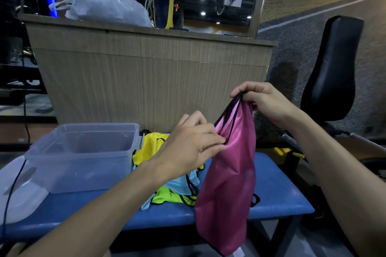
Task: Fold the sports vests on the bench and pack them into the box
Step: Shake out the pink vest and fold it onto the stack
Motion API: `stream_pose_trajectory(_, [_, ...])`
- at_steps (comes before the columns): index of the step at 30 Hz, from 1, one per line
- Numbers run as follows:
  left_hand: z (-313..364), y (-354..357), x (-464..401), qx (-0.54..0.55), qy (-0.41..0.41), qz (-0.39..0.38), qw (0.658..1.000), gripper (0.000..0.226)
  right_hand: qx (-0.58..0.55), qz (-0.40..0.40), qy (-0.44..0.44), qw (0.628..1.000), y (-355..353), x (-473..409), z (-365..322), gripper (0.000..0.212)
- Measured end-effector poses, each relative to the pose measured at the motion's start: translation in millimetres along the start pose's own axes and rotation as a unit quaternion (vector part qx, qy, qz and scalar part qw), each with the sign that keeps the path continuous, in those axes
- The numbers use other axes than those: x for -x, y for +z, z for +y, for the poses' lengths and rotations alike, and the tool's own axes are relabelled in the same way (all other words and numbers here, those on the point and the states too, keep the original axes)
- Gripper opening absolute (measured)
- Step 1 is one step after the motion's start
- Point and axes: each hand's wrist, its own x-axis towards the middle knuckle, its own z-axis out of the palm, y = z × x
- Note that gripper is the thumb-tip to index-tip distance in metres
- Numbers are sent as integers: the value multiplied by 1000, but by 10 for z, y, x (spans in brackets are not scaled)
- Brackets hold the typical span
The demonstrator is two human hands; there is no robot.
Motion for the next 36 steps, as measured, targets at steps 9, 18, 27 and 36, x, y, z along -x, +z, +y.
stream_pose_trajectory(9, [84,-78,-105,40,-182,-26,982,37,-35,-53,-14,998,160,17,-17,34])
stream_pose_trajectory(18, [9,-143,-170,130,-242,-13,961,20,-21,-77,-32,996,175,32,-39,31])
stream_pose_trajectory(27, [-129,-231,-343,-74,-102,-259,957,18,-12,-109,-38,993,143,51,10,32])
stream_pose_trajectory(36, [-513,-360,-409,-235,-40,-364,901,13,21,-60,-45,997,61,188,325,30])
